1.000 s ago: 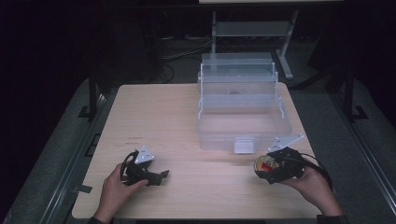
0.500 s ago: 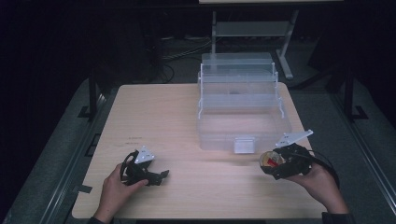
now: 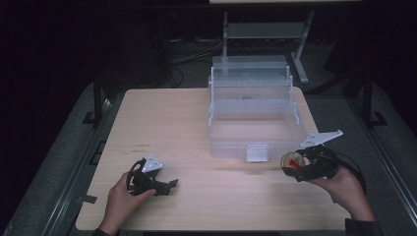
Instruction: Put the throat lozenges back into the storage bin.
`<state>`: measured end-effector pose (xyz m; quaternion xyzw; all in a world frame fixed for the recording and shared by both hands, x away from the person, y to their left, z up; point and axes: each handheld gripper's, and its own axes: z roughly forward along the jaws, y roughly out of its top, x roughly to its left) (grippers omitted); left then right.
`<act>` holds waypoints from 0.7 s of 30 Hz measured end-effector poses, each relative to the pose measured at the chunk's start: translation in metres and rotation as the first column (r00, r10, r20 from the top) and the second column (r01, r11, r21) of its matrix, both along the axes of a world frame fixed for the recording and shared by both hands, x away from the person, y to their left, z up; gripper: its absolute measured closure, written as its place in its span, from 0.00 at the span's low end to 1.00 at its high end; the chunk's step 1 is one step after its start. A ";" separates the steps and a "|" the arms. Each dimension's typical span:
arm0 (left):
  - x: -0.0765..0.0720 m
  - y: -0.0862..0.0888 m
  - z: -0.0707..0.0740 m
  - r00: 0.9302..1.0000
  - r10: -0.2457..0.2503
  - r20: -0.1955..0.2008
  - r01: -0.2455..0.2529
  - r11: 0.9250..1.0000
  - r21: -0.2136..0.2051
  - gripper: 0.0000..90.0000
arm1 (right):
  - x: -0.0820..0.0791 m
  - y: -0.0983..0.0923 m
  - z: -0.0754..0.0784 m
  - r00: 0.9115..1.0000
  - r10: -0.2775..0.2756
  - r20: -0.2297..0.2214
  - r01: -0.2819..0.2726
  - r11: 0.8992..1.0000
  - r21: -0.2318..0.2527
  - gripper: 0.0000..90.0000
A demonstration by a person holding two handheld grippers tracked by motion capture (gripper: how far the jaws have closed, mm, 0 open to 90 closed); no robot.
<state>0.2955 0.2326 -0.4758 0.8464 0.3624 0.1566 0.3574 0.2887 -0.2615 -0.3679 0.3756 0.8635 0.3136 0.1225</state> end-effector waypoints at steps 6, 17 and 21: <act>0.000 0.000 0.000 1.000 0.001 0.000 -0.001 1.000 -0.001 0.12 | 0.004 -0.007 0.006 1.000 -0.021 0.006 0.021 1.000 0.010 0.22; 0.000 0.000 0.000 1.000 0.002 -0.002 -0.002 1.000 -0.004 0.12 | 0.012 -0.020 0.020 0.998 -0.053 0.030 0.053 0.998 0.018 0.22; 0.000 0.000 0.000 1.000 0.001 -0.002 -0.001 1.000 -0.002 0.12 | 0.016 -0.024 0.026 0.997 -0.064 0.037 0.064 0.998 0.022 0.22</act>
